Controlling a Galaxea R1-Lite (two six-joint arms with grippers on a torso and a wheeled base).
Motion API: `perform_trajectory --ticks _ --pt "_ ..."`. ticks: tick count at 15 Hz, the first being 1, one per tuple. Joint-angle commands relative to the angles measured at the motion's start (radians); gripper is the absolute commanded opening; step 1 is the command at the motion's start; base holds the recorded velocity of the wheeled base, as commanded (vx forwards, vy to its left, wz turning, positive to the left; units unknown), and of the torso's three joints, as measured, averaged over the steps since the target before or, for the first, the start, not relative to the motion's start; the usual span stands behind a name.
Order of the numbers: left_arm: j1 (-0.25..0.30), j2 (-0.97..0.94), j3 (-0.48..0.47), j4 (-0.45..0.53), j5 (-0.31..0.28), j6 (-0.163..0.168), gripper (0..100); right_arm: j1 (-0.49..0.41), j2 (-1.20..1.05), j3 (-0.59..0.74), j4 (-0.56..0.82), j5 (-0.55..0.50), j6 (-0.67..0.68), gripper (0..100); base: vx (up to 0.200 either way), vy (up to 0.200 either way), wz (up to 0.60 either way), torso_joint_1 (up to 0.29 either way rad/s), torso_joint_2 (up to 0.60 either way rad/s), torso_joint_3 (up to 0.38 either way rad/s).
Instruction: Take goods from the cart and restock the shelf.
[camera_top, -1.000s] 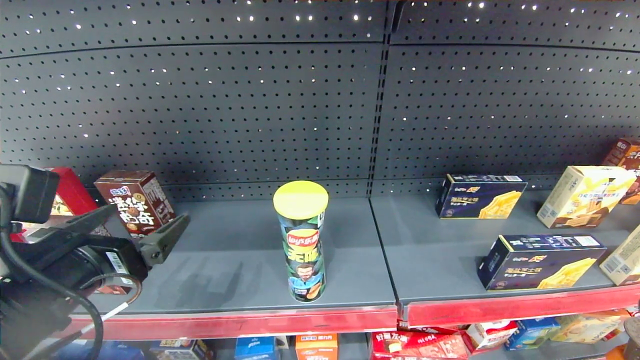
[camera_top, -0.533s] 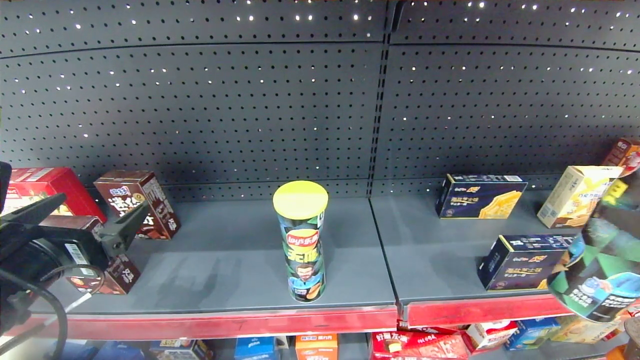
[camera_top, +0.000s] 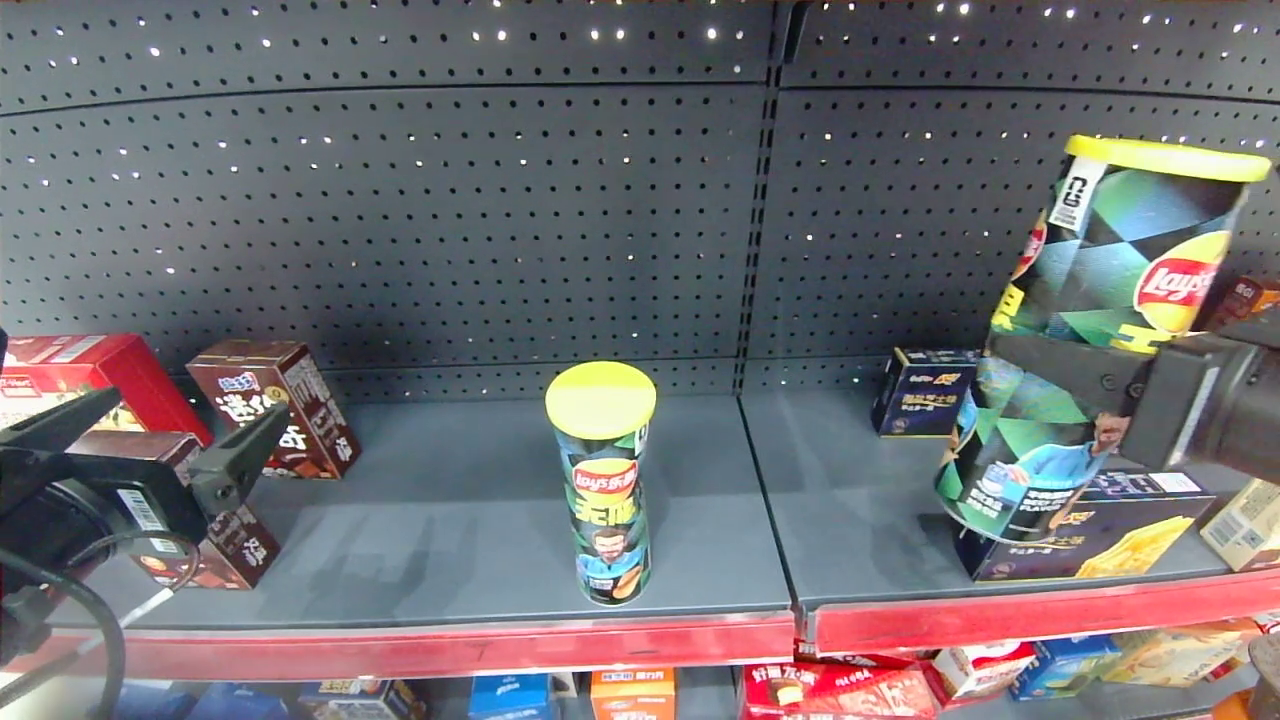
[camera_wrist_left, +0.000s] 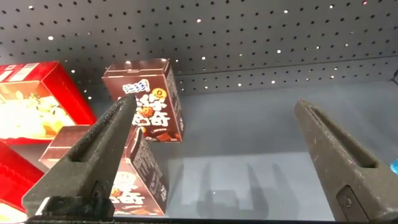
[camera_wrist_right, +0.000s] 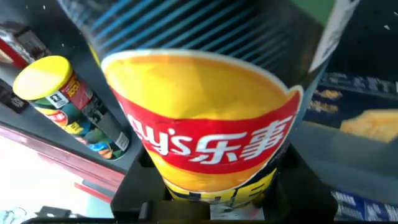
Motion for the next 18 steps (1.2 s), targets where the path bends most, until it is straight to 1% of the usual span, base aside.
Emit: perform_trajectory --ticks 1,4,6,10,14,16,18 --pt "0.0 0.006 -0.005 0.0 0.0 -0.001 100 0.006 0.098 -0.032 -0.031 0.022 -0.029 0 0.0 0.0 0.0 0.0 0.0 0.0" --pt "0.0 0.009 -0.013 0.0 0.0 -0.001 100 0.004 0.207 -0.038 -0.148 0.065 -0.033 0 0.0 0.0 0.0 0.0 0.0 0.0" --pt "0.0 0.01 -0.019 0.0 0.0 -0.001 100 0.014 0.278 -0.081 -0.192 0.078 -0.033 0 0.0 0.0 0.0 0.0 0.0 0.0" --pt "0.003 0.013 -0.028 0.0 0.002 0.001 100 0.018 0.421 -0.213 -0.224 0.088 -0.033 0 0.0 0.0 0.0 0.0 0.0 0.0" --pt "0.031 0.015 -0.039 -0.002 0.002 0.001 100 0.066 0.568 -0.365 -0.244 0.099 -0.033 0 0.0 0.0 0.0 0.0 0.0 0.0" --pt "0.031 0.013 -0.047 -0.004 0.002 0.001 100 0.076 0.634 -0.437 -0.257 0.099 -0.032 0 0.0 0.0 0.0 0.0 0.0 0.0" --pt "0.031 0.021 -0.059 -0.002 0.002 0.001 100 0.078 0.674 -0.474 -0.261 0.101 -0.032 0 0.0 0.0 0.0 0.0 0.0 0.0"
